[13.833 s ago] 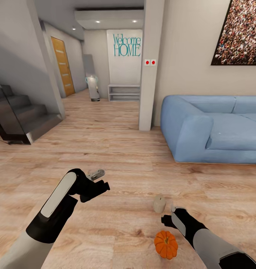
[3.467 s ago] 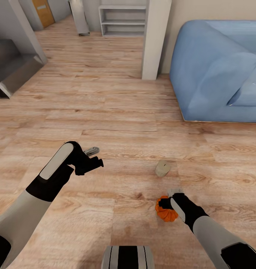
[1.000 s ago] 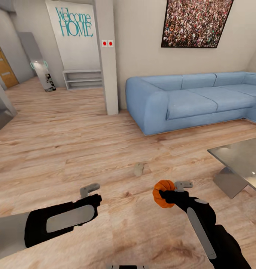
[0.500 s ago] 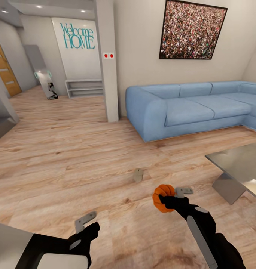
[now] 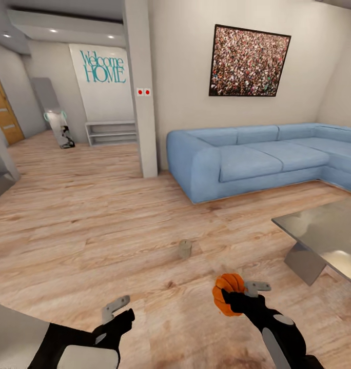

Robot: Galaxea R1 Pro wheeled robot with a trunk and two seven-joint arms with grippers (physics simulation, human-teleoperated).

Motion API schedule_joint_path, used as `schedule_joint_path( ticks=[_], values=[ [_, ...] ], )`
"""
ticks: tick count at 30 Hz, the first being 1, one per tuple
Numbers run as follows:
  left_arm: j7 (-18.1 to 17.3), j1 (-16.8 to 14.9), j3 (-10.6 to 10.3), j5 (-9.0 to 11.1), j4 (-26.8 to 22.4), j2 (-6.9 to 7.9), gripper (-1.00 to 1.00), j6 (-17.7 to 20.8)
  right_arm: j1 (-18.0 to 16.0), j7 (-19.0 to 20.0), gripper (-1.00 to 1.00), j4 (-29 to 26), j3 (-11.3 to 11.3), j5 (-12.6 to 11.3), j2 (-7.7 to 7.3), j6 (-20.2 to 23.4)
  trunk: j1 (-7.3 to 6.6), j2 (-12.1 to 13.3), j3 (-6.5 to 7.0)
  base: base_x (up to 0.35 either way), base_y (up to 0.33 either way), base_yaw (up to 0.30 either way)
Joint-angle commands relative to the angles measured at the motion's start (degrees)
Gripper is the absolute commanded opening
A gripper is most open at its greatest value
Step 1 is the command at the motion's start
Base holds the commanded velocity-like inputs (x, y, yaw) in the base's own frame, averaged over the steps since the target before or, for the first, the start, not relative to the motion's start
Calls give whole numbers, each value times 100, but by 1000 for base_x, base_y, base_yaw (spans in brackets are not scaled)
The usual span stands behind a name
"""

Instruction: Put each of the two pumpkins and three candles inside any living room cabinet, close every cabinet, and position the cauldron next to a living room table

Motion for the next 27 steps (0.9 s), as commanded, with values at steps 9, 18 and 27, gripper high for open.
schedule_joint_path(
  ticks=[9,18,27],
  values=[
    [-2256,-7,-898,1664,1746,-408,100,1224,596,-60,-100,703,-147,-64,-73,-1004,-24,10,195,0,0,-6],
    [-2613,412,-1612,2047,2444,-365,100,1271,617,-49,-100,1483,-393,-71,-67,-1795,-48,22,405,0,0,-146],
    [-4244,938,-1622,2047,3720,-401,100,2114,621,-52,-100,2391,-364,-33,-32,-3293,-192,276,588,-8,0,-275]
  ],
)
